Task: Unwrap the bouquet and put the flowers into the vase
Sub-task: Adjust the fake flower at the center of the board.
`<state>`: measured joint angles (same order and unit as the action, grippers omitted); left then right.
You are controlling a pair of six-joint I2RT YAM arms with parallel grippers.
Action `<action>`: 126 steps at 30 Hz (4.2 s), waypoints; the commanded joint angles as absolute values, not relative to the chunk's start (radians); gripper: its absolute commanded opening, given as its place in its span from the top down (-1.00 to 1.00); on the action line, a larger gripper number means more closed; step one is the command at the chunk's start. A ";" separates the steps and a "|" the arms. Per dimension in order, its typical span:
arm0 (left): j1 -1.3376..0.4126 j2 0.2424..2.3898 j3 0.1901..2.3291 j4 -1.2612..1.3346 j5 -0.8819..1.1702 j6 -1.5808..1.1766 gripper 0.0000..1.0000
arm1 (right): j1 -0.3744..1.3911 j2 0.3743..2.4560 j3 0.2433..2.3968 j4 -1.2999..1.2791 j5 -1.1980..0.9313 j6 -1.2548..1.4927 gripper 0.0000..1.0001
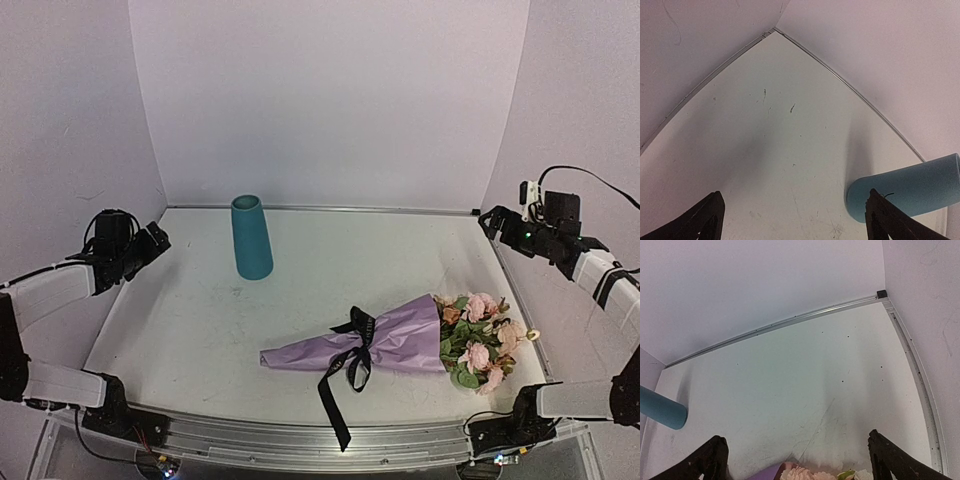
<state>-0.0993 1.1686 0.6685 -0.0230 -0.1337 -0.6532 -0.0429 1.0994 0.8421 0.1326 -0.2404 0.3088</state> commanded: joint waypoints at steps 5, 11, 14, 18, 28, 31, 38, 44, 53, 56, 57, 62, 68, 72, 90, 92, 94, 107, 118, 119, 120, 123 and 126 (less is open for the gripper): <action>-0.100 1.163 0.763 -0.150 -0.144 -0.581 -0.99 | -0.040 1.107 0.854 0.115 -0.133 0.350 -0.97; -0.099 1.135 0.749 -0.189 -0.074 -0.459 -0.99 | -0.040 1.092 0.848 0.105 -0.120 0.414 -0.97; -0.100 1.122 0.735 -0.176 0.031 -0.405 -0.99 | -0.041 1.116 0.863 0.088 -0.195 0.470 -0.97; -0.101 1.125 0.735 -0.178 0.140 -0.352 -0.99 | -0.041 1.110 0.853 0.064 -0.223 0.528 -0.97; -0.236 1.143 0.750 -0.169 0.261 -0.279 -0.99 | -0.041 1.092 0.866 -0.070 -0.149 0.582 -0.97; -0.305 1.148 0.759 -0.169 0.259 -0.281 -0.99 | -0.040 1.092 0.879 -0.111 -0.132 0.594 -0.97; -0.398 1.158 0.779 -0.167 0.325 -0.263 -0.98 | -0.013 1.115 0.899 -0.173 -0.149 0.653 -0.97; -0.494 1.196 0.810 -0.164 0.361 -0.243 -0.98 | 0.184 1.154 0.953 -0.263 -0.040 0.755 -0.97; -0.678 1.340 0.880 -0.131 0.322 -0.199 -0.94 | 0.348 1.151 0.957 -0.393 -0.001 1.008 -0.97; -0.710 1.373 0.889 -0.103 0.315 -0.194 -0.93 | 0.350 1.091 0.915 -0.404 -0.007 1.055 -0.96; -0.721 1.387 0.891 -0.095 0.314 -0.195 -0.93 | 0.350 1.062 0.904 -0.414 -0.002 1.073 -0.96; -0.761 1.443 0.906 -0.065 0.307 -0.195 -0.93 | 0.351 0.940 0.849 -0.536 0.066 1.178 -0.92; -0.786 1.493 0.928 -0.038 0.313 -0.197 -0.93 | 0.350 0.833 0.727 -0.559 0.088 1.235 -0.86; -0.797 1.519 0.941 -0.027 0.320 -0.196 -0.92 | 0.348 0.806 0.688 -0.591 0.118 1.265 -0.85; -0.810 1.549 0.937 -0.013 0.328 -0.191 -0.93 | 0.260 0.812 0.546 -0.611 0.115 1.363 -0.70; -0.810 1.546 0.935 -0.013 0.326 -0.190 -0.93 | 0.243 0.817 0.524 -0.590 0.101 1.377 -0.67; -0.811 1.542 0.935 -0.012 0.323 -0.191 -0.93 | 0.223 0.817 0.499 -0.563 0.093 1.380 -0.66; -0.811 1.529 0.914 -0.013 0.305 -0.182 -0.93 | 0.115 0.990 0.440 -0.220 -0.088 1.314 -0.62; -0.810 1.518 0.910 -0.013 0.250 -0.176 -0.94 | 0.135 1.513 0.836 -0.036 -0.244 1.088 -0.59; -0.810 1.516 0.906 -0.011 0.244 -0.180 -0.94 | 0.152 1.556 0.888 -0.034 -0.247 1.066 -0.59; -0.810 1.515 0.902 -0.010 0.239 -0.184 -0.94 | 0.169 1.614 0.952 -0.034 -0.253 1.049 -0.59; -0.810 1.508 0.890 -0.004 0.218 -0.202 -0.94 | 0.207 1.792 1.163 -0.026 -0.323 0.978 -0.61; -0.810 1.502 0.879 -0.004 0.200 -0.222 -0.94 | 0.215 1.899 1.331 -0.056 -0.363 0.929 -0.68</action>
